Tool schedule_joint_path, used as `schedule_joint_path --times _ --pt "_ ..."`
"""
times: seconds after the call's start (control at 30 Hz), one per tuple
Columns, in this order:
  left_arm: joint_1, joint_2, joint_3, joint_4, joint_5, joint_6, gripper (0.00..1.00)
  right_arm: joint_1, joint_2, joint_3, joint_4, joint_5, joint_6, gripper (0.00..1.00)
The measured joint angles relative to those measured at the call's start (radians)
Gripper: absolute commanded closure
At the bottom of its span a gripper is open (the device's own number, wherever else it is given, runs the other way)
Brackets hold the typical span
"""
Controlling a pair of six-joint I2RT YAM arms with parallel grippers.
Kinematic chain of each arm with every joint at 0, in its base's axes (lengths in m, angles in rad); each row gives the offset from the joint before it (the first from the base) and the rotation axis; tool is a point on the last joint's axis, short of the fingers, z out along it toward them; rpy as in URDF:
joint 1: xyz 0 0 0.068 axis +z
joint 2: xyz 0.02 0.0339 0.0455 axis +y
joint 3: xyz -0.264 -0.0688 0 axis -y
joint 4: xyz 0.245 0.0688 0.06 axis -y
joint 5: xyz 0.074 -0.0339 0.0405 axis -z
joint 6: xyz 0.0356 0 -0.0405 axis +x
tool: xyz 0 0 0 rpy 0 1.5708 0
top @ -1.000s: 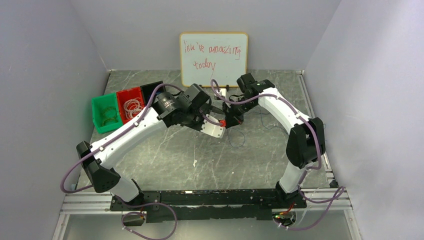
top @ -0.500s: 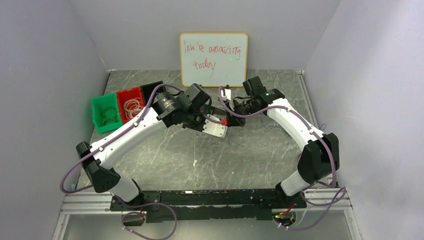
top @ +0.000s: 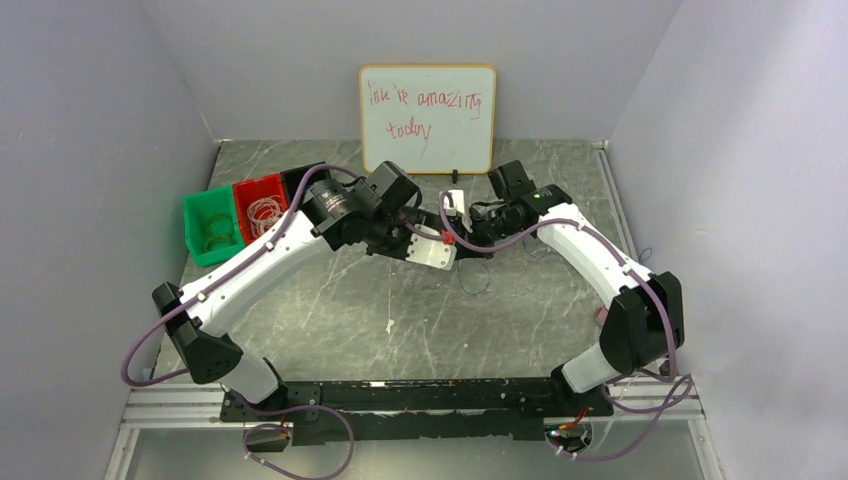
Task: Wrap the cables
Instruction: Place the cable on the cable reel.
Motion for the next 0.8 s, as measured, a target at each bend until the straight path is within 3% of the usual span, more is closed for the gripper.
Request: schedule_joint_path --times 0.8 --pt "0.008 0.024 0.049 -0.052 0.126 0.000 0.97 0.016 -0.092 -0.078 -0.046 -0.027 -0.294 1.00"
